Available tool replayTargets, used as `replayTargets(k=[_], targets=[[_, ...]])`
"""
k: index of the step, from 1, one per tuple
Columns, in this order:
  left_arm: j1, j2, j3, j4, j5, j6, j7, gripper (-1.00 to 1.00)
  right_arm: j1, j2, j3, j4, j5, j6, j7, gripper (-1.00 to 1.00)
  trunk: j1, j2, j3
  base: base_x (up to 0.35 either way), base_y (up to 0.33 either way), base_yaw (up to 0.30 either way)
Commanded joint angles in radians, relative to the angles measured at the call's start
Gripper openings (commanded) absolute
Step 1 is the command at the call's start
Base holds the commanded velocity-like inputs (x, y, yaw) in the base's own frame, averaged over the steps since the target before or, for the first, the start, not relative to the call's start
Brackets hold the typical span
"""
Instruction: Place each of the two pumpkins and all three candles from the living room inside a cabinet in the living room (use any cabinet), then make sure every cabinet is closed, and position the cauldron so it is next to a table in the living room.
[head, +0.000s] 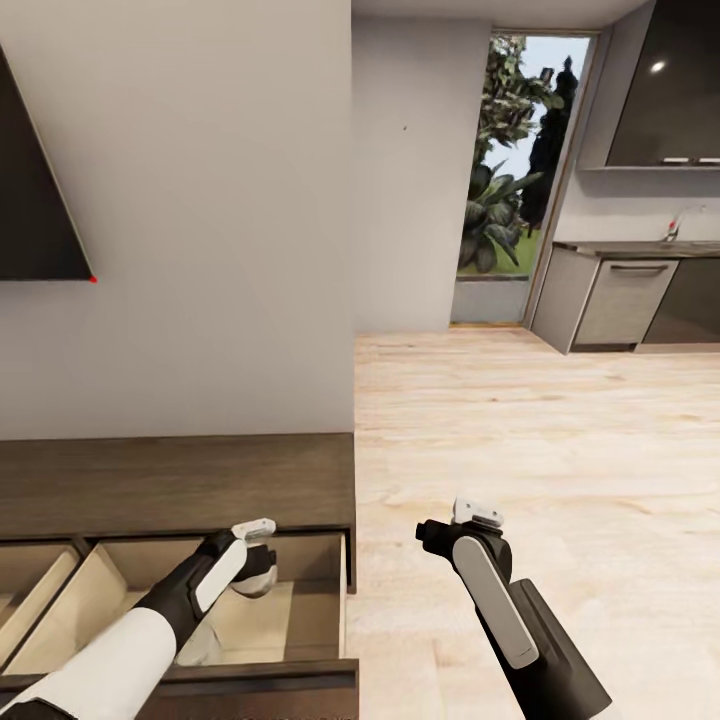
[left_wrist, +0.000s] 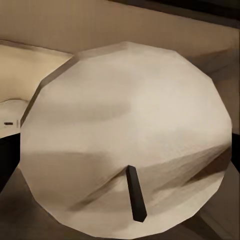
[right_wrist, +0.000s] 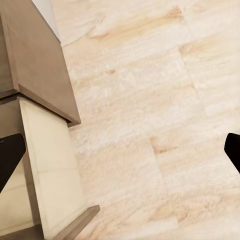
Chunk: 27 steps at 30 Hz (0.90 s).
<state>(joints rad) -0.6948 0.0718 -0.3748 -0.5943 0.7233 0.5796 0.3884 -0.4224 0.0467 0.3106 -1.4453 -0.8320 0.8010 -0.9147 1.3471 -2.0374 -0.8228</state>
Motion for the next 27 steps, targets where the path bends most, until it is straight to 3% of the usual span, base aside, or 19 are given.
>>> replayTargets(k=[1, 9, 27], targets=[[-0.004, -0.002, -0.008, -0.001, 0.006, 0.003, 0.009, -1.00, -0.001, 0.000, 0.001, -0.001, -0.009, 0.003, -0.010, 1.00, 0.004, -0.008, -0.004, 0.000, 0.000, 0.000], [-0.009, -0.022, -0.011, 0.031, 0.003, 0.011, 0.009, -1.00, -0.001, -0.001, 0.001, 0.000, -0.009, 0.003, -0.010, 1.00, 0.034, -0.064, -0.029, 0.000, 0.000, 0.000], [-0.009, -0.040, -0.012, 0.034, -0.035, 0.007, 0.009, -1.00, -0.001, 0.001, 0.001, 0.002, -0.008, 0.003, -0.010, 1.00, 0.103, -0.190, -0.086, 0.000, 0.000, 0.000]])
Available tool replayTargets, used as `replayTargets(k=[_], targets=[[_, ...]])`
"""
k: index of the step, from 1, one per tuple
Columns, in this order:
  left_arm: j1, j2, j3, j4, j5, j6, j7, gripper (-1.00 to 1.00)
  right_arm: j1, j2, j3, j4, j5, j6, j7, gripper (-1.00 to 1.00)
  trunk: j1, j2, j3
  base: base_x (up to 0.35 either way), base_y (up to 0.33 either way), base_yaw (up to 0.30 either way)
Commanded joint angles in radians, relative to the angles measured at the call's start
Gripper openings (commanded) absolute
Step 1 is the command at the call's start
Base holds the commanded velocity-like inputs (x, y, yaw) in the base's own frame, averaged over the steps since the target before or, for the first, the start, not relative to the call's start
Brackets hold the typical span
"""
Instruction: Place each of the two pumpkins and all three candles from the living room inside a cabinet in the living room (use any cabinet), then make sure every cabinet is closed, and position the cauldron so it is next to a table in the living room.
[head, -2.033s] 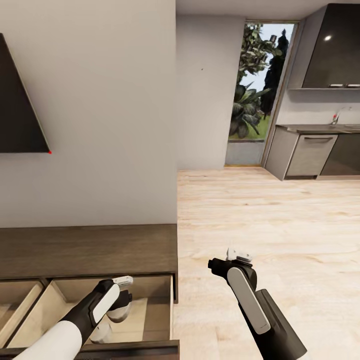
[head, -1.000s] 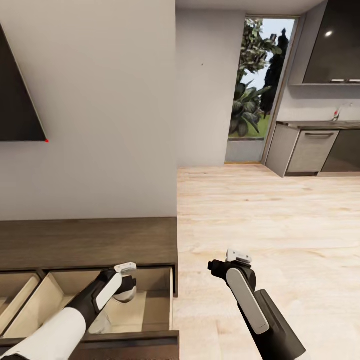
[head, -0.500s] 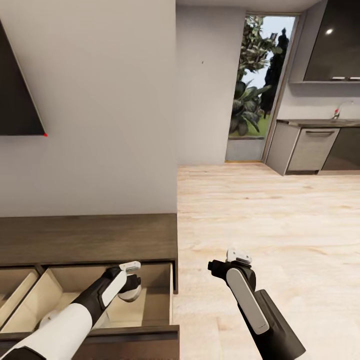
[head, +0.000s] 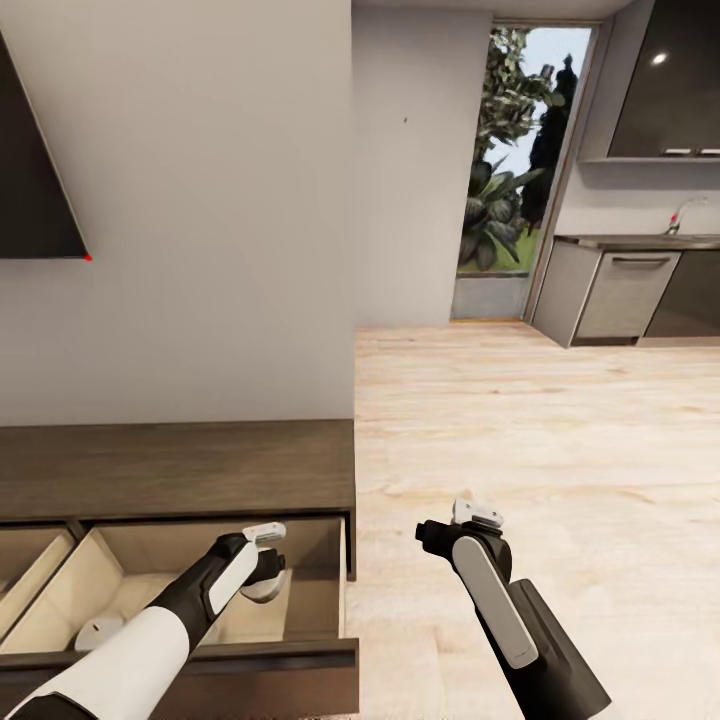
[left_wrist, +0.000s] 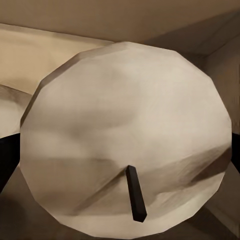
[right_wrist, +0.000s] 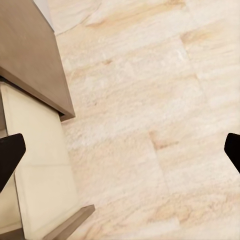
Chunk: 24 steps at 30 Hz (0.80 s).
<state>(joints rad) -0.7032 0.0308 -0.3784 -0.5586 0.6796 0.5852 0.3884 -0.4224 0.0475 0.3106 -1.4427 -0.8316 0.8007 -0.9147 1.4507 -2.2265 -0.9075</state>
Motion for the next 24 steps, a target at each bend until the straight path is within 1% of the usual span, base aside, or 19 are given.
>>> replayTargets(k=[1, 5, 11, 24], targets=[[-0.001, 0.001, -0.008, -0.002, 0.008, 0.001, 0.009, -1.00, -0.001, 0.000, 0.001, -0.001, -0.008, 0.003, -0.010, 1.00, 0.004, -0.008, -0.004, 0.000, 0.000, 0.000], [-0.001, 0.001, -0.008, -0.002, 0.007, -0.004, 0.009, -1.00, -0.001, 0.000, 0.001, 0.000, -0.008, 0.002, -0.010, 1.00, 0.019, -0.036, -0.017, 0.000, 0.000, 0.000], [-0.001, 0.001, -0.008, -0.002, 0.006, -0.006, 0.009, -1.00, -0.001, 0.000, 0.002, 0.031, -0.008, 0.002, -0.010, 1.00, 0.042, -0.078, -0.036, 0.000, 0.000, 0.000], [-0.001, 0.001, -0.008, -0.003, 0.006, -0.008, 0.009, -1.00, -0.001, 0.000, 0.002, 0.050, -0.008, 0.000, -0.010, 1.00, 0.092, -0.169, -0.076, 0.000, 0.000, 0.000]])
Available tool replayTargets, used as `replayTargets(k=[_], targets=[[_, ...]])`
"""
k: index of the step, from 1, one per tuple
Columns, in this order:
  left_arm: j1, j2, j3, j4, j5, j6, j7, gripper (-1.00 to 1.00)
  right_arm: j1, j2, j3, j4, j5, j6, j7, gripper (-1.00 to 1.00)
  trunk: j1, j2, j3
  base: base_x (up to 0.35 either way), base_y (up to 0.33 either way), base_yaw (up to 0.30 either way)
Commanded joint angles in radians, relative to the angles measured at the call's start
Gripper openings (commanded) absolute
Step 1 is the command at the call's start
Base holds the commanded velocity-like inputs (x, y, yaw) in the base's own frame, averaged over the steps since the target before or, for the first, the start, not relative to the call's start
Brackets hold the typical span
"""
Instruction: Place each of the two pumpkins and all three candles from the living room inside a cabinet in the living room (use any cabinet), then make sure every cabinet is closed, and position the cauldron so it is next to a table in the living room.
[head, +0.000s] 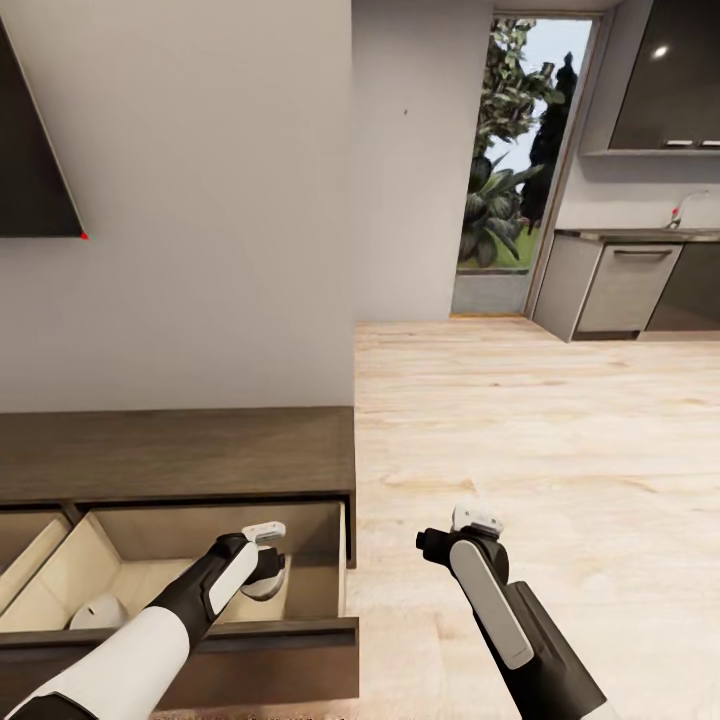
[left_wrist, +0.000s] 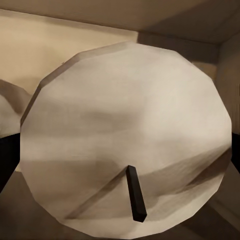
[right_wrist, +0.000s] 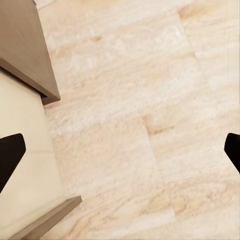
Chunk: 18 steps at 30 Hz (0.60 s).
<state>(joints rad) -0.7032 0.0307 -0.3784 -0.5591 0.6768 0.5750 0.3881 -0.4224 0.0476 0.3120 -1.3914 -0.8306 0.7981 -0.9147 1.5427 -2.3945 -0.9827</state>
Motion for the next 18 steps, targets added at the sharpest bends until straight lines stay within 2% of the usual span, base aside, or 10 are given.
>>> replayTargets(k=[1, 9, 18], targets=[[-0.001, 0.001, -0.008, -0.002, 0.009, 0.002, 0.009, -1.00, -0.001, 0.000, 0.001, 0.000, -0.009, 0.003, -0.010, 1.00, 0.004, -0.008, -0.004, 0.000, 0.000, 0.000], [-0.001, 0.001, -0.007, -0.010, 0.011, 0.000, 0.009, -1.00, -0.001, 0.000, 0.001, 0.000, -0.009, 0.001, -0.010, 1.00, 0.008, -0.015, -0.007, 0.000, 0.000, 0.000], [-0.001, 0.002, -0.007, -0.015, 0.012, 0.000, 0.008, -1.00, -0.001, 0.000, 0.001, 0.002, -0.009, 0.001, -0.010, 1.00, 0.008, -0.015, -0.007, 0.092, 0.000, 0.000]])
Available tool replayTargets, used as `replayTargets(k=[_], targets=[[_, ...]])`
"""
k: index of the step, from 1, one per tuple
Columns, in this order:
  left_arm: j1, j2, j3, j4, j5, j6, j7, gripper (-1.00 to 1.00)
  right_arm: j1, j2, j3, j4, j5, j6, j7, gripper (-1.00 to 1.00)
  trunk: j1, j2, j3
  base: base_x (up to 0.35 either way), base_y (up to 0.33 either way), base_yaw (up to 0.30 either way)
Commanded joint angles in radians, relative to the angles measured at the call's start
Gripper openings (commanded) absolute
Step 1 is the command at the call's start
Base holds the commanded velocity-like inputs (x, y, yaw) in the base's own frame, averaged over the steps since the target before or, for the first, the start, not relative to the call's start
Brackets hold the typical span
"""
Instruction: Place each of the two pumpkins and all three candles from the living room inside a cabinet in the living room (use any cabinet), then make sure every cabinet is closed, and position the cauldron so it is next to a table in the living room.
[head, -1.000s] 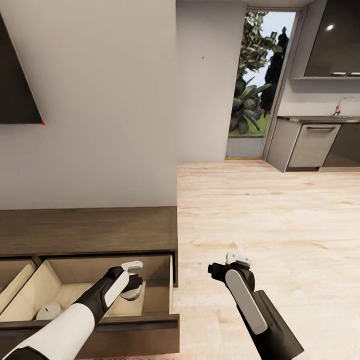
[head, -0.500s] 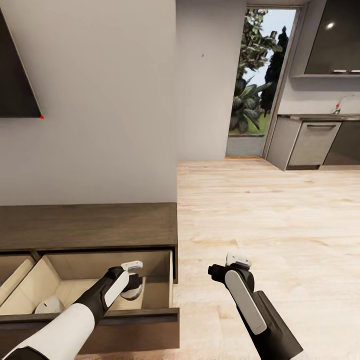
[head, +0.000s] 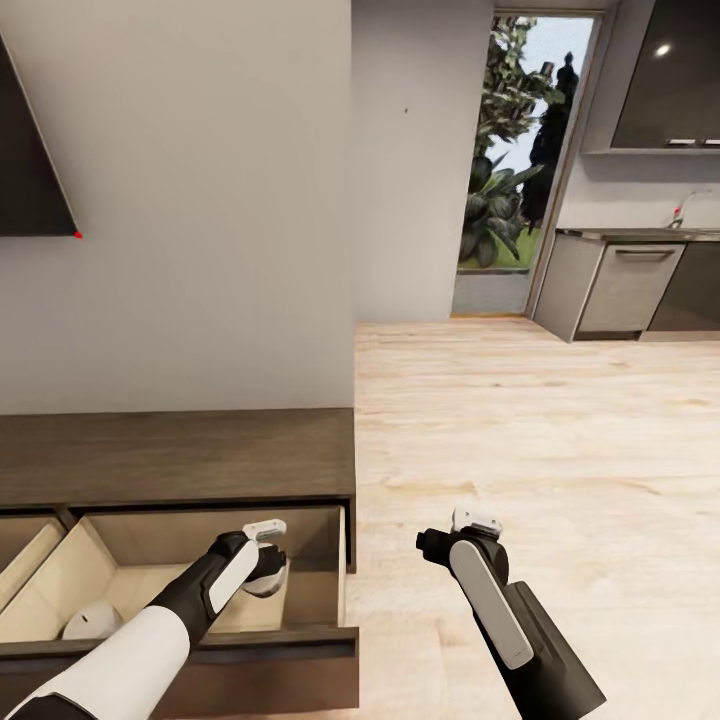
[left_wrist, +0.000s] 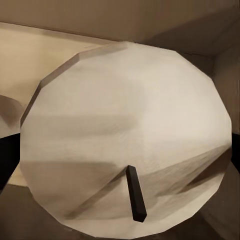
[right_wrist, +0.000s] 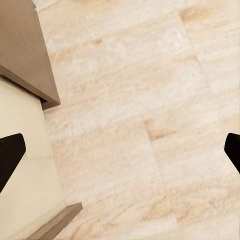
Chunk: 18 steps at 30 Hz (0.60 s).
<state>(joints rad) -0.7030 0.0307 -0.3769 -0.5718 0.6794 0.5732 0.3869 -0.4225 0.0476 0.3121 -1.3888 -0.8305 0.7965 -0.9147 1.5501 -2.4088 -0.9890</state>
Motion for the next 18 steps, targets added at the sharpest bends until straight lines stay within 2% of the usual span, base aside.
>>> replayTargets(k=[1, 10, 18], targets=[[-0.001, 0.002, -0.008, -0.002, 0.009, 0.002, 0.009, -1.00, -0.001, 0.000, 0.001, -0.001, -0.009, 0.003, -0.010, 1.00, 0.000, 0.000, -0.001, 0.168, 0.000, 0.000], [-0.001, 0.002, -0.008, -0.002, 0.009, 0.001, 0.009, -1.00, -0.001, 0.000, 0.001, 0.039, -0.002, 0.003, -0.010, 1.00, 0.000, 0.000, -0.001, 0.096, 0.000, 0.000], [-0.001, 0.002, -0.008, -0.002, 0.009, 0.001, 0.009, -1.00, -0.001, 0.000, 0.001, 0.048, 0.000, 0.003, -0.010, 1.00, 0.004, -0.007, -0.004, 0.016, 0.000, 0.000]])
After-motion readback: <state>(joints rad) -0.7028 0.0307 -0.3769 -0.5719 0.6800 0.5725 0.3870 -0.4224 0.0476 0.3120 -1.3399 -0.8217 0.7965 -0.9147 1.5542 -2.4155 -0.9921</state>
